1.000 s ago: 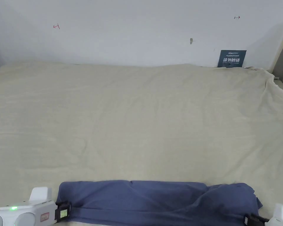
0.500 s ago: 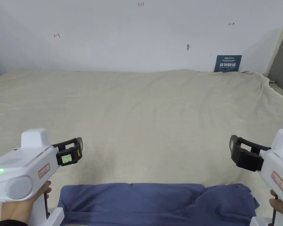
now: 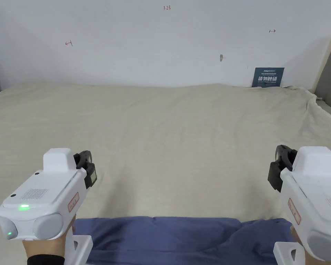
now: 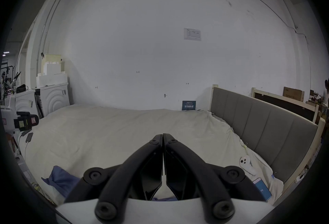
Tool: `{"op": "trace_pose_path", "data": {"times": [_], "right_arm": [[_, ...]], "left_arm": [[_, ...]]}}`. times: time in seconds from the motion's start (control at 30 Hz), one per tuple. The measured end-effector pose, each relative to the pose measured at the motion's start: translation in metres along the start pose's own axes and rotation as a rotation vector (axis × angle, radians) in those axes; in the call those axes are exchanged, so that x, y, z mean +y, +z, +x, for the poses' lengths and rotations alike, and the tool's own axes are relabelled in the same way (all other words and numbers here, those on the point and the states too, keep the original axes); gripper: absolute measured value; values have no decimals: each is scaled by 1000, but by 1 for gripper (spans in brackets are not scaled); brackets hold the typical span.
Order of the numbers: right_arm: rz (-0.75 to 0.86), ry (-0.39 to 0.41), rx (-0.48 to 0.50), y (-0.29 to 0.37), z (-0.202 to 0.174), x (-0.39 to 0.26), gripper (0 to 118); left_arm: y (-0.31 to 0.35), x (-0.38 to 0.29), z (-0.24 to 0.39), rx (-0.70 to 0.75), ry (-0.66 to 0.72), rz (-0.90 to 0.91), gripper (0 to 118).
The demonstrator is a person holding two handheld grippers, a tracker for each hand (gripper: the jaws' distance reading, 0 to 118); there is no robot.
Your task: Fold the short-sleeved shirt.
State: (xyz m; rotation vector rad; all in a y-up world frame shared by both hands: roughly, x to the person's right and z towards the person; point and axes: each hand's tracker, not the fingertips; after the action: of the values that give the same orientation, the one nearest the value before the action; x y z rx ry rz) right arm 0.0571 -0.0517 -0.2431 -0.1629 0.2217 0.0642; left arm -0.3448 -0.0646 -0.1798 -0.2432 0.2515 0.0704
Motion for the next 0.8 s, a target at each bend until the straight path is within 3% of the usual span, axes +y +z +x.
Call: {"op": "trace_pose_path", "data": {"times": [0.4, 0.8], "right_arm": [[-13, 0, 19, -7, -2, -1, 0], [-74, 5, 30, -15, -11, -7, 0]], "left_arm": [[-4, -3, -9, -43, -30, -62, 0], [-34, -42, -110, -250, 309, -468, 0]]}}
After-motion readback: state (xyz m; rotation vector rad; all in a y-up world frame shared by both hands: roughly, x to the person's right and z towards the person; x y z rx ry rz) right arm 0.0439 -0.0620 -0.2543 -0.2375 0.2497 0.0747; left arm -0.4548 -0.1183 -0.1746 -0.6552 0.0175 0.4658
